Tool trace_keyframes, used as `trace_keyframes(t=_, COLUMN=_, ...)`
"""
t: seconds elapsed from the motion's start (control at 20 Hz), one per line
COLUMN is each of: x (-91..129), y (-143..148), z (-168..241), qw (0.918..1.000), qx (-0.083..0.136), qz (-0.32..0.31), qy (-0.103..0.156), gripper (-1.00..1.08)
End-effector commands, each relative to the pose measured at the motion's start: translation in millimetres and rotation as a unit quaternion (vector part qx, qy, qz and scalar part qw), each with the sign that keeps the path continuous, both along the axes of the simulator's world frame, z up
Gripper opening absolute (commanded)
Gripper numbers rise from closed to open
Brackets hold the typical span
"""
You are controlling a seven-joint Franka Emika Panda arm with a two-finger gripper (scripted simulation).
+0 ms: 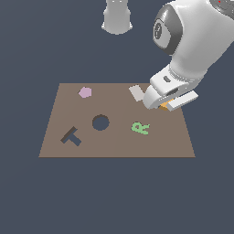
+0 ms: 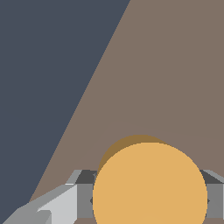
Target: Insert a designated object into the corresponding slot on a board.
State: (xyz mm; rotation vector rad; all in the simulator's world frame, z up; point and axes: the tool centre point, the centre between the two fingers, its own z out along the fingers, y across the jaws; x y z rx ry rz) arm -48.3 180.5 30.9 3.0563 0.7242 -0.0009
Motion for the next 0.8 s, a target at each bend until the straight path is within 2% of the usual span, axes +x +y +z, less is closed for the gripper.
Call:
trace_keyframes(t=0.0, x=1.9, y=0.5, z=0.1, qw=1.0, qx=0.0, qz=-0.006, qy=0.0, gripper=-1.0)
trace_keyframes(t=0.45, x=18.9, y=3.5, z=0.7, qw=0.9972, qx=0.0, qz=-0.075, qy=0.0, gripper=-1.0)
trace_keyframes(t=0.75, x=40.0, y=4.0, z=1.4, qw=0.9874, qx=0.0, qz=-0.158, qy=0.0, gripper=-1.0)
